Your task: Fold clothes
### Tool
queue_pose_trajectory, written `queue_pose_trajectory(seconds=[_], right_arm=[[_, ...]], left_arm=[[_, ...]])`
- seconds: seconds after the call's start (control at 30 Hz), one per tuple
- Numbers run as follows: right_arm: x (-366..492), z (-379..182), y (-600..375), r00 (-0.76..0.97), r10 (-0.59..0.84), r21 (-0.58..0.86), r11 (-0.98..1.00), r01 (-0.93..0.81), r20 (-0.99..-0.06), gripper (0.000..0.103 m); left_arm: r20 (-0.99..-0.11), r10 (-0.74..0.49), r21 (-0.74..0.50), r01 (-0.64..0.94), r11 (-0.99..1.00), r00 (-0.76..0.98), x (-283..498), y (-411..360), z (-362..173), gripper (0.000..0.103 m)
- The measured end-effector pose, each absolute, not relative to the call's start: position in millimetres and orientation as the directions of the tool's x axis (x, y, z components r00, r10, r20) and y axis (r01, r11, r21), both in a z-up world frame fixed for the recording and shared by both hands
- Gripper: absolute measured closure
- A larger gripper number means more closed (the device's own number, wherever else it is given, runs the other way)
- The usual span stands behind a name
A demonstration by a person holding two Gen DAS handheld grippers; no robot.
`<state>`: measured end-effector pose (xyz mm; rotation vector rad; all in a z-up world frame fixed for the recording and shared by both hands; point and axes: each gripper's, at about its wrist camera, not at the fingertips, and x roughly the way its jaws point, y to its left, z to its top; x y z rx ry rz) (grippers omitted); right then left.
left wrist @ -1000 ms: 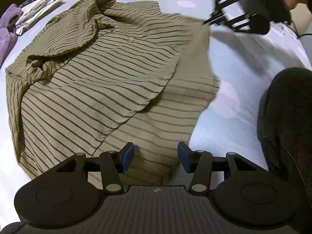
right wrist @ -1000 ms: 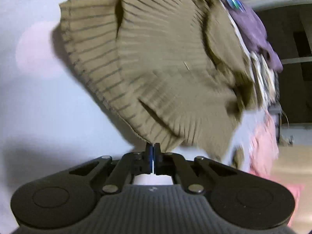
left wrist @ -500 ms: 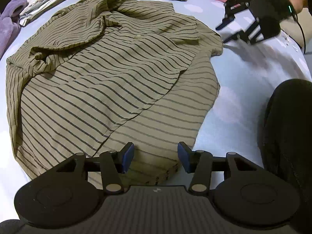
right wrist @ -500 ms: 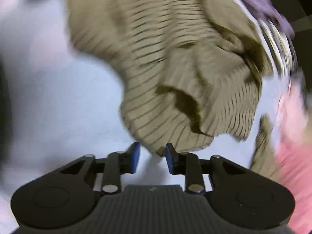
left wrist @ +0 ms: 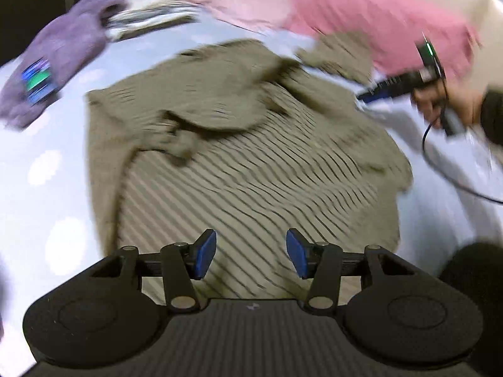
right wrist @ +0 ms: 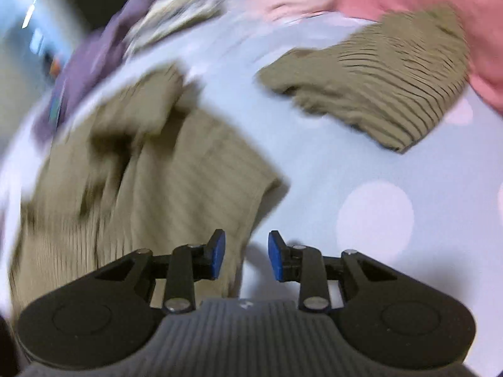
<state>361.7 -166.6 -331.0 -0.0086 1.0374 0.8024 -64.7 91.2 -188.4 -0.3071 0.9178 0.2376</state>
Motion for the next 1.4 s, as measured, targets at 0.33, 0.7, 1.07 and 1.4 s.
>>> queue_pose_trajectory(seconds=[0.33, 0.7, 1.07, 1.4], right_arm=[[397.4, -336.9, -170.7, 0.271, 0.687, 0.590, 0.722, -0.362, -0.674, 0.102], [413.2, -327.8, -165.8, 0.331, 0.546, 0.433, 0.827, -0.358, -0.770, 0.097], [347.7, -338.5, -221.5, 0.352, 0.625, 0.528, 0.779, -0.337, -0.697, 0.062], [306.6, -340.3, -229.7, 0.240, 0.651, 0.539, 0.743, -0.397, -0.720, 0.102]], left_arm=[[-0.826, 0.116, -0.178, -0.451, 0.875, 0.552, -75.5, 134.2, -189.4, 0.056], [-0.842, 0.103, -0.165, -0.433, 0.886, 0.530, -76.4, 125.3, -200.3, 0.056], [-0.836, 0.113, -0.172, -0.451, 0.876, 0.537, -86.9, 132.6, -198.7, 0.056], [-0.827, 0.135, -0.162, -0.462, 0.872, 0.545, -98.4, 131.8, -191.4, 0.056]])
